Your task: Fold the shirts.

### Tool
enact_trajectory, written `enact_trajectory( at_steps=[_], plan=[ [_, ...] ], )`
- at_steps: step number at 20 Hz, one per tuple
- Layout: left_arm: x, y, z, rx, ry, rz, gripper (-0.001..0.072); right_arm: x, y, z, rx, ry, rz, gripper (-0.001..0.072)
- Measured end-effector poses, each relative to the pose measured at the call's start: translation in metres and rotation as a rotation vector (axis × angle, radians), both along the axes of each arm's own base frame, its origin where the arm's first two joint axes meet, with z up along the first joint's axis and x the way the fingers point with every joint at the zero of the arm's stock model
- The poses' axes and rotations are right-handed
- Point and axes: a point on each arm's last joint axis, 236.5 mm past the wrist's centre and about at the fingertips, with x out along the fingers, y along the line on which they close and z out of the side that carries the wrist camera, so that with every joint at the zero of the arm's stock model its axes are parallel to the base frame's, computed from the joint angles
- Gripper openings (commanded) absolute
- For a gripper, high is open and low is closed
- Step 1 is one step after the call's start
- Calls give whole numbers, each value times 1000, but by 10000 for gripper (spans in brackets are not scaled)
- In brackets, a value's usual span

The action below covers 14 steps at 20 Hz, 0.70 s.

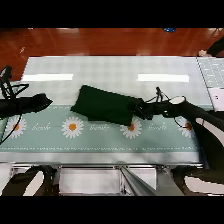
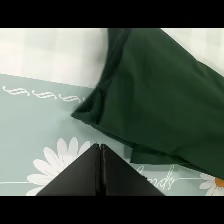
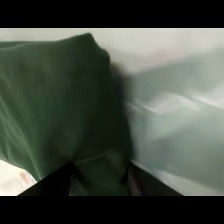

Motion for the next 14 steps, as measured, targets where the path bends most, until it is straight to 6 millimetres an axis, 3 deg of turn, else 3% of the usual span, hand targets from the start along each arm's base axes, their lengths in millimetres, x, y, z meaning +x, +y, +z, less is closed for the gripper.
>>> enact_trajectory(
  at_steps=[1, 2, 3, 9, 14],
  plan=[
    [0, 0, 0, 0, 0, 0, 19, 3, 8, 2, 4, -11, 19, 266],
    [0, 0, 0, 0, 0, 0, 19, 7, 16, 2, 2, -24, 37, 82],
    [0, 0, 0, 0, 0, 0, 19, 10, 24, 6, 10, -36, 53, 25],
    [0, 0, 0, 0, 0, 0, 19, 27, 65, 48, 52, -169, 201, 24],
    [0, 0, 0, 0, 0, 0, 19, 63, 73, 114, -15, -323, 320, 24]
  ],
)
